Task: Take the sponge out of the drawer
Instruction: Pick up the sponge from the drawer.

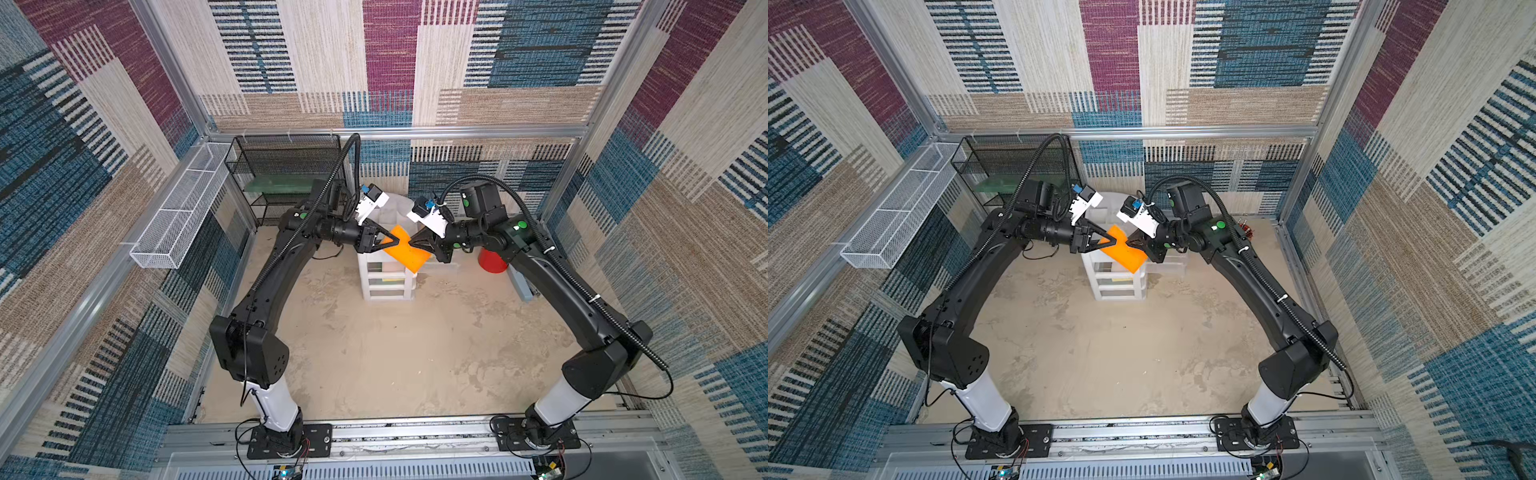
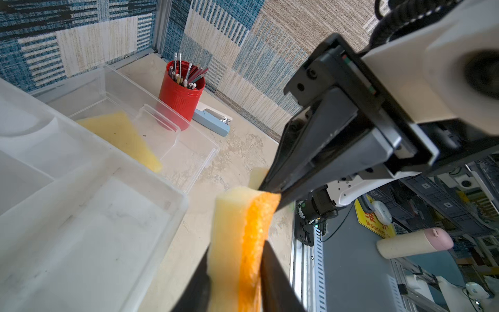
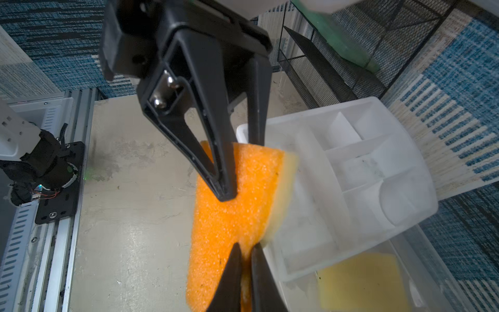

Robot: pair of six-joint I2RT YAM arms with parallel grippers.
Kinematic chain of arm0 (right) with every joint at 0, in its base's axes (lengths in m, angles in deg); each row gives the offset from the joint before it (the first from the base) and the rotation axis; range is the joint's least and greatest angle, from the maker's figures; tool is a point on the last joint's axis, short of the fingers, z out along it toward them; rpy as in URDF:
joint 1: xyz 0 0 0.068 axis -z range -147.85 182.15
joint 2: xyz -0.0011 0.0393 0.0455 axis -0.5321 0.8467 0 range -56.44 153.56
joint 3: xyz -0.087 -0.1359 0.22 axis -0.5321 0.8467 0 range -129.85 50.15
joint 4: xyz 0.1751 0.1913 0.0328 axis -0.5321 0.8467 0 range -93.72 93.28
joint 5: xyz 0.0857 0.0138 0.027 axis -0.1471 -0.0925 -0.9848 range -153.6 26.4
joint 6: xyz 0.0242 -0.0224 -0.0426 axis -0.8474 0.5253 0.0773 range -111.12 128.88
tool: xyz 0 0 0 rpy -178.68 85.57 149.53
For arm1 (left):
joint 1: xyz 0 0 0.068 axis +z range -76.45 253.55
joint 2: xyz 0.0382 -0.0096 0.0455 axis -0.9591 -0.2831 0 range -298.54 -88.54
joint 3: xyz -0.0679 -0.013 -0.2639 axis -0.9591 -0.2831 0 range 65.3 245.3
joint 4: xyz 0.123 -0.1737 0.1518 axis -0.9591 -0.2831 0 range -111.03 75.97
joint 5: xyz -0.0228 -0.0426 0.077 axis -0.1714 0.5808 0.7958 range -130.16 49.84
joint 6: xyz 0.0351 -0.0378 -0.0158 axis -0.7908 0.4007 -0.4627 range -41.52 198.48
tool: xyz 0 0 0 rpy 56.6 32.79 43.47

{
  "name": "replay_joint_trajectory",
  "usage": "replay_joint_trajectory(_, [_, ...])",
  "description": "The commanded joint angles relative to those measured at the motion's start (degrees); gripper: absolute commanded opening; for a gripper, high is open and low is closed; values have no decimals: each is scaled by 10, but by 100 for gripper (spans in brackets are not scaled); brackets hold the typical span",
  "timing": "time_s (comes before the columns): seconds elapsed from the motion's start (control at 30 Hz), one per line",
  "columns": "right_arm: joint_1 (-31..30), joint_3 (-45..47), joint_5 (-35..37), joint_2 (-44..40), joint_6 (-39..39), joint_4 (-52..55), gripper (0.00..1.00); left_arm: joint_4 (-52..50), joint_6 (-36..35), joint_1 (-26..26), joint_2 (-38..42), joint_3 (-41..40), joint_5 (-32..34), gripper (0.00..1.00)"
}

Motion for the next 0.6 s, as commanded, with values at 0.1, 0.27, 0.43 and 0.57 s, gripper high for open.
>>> replay_joint_trajectory(0.1, [1,8,51,-19,-41,-62,33,26,54,-5,15,-12,83,0])
replay_joint_trajectory(0.27, [19,87,155,-92,-128,-212,71,142,176,-9,66,-95,134,0])
replay_joint_trajectory(0.43, [56,224,261,-186,-241,-419,89,291,337,-19,146,-240,203,0])
replay_joint_trajectory(0.57, [100,277,299,-222,-338,-470,92,369,436,-66,214,-365,305,0])
